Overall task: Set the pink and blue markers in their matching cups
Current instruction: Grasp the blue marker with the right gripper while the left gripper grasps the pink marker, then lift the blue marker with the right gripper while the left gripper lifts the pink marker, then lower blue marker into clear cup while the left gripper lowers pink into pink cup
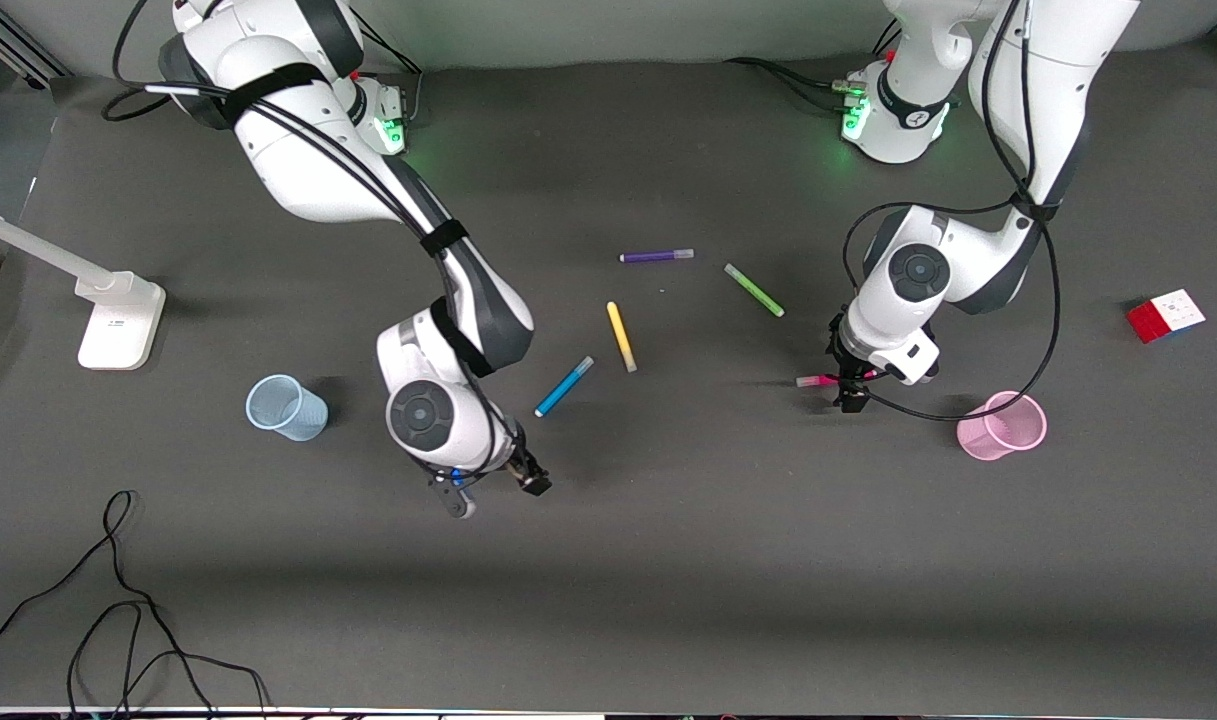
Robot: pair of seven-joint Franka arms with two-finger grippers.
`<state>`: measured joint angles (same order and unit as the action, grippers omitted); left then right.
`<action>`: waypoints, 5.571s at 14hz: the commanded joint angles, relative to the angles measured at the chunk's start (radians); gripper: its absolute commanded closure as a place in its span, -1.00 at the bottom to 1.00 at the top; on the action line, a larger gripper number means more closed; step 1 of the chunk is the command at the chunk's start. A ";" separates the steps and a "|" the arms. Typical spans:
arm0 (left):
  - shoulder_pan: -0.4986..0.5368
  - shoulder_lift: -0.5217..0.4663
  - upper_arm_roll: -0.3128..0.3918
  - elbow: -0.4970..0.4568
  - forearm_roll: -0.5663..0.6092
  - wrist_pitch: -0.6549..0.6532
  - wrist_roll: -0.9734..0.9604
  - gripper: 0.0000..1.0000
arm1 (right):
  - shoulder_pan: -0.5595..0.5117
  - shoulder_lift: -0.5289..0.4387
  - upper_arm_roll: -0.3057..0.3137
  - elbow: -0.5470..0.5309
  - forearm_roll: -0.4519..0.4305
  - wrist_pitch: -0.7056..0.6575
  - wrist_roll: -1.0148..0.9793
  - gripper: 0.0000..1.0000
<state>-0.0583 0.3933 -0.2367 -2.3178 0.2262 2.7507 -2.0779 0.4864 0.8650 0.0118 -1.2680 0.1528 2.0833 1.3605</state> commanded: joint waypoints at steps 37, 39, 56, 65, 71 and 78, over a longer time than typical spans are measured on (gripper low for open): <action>0.006 -0.152 0.014 0.759 -0.182 -1.057 0.274 1.00 | -0.216 -0.301 -0.070 -0.001 -0.326 -0.657 -0.178 1.00; 0.041 -0.169 0.014 0.758 -0.180 -1.091 0.417 1.00 | -0.226 -0.281 -0.105 -0.005 -0.435 -0.646 -0.181 1.00; 0.308 -0.027 0.016 0.817 -0.157 -1.338 2.009 1.00 | -0.256 -0.276 -0.150 -0.292 -0.720 -0.347 0.026 1.00; 0.308 0.289 0.016 1.058 -0.097 -1.482 2.063 1.00 | -0.244 -0.268 -0.150 -0.334 -0.719 -0.354 0.069 -0.26; 0.307 0.404 0.016 1.156 -0.073 -1.478 2.082 1.00 | -0.250 -0.307 -0.151 -0.329 -0.707 -0.365 0.049 -0.99; 0.307 0.463 0.017 1.160 -0.059 -1.416 2.084 1.00 | -0.267 -0.536 -0.190 -0.338 -0.452 -0.446 -0.398 -0.99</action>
<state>0.2480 0.8336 -0.2147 -1.1935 0.1484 1.3423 -0.0138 0.2275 0.4089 -0.1537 -1.5773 -0.3653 1.6553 1.1067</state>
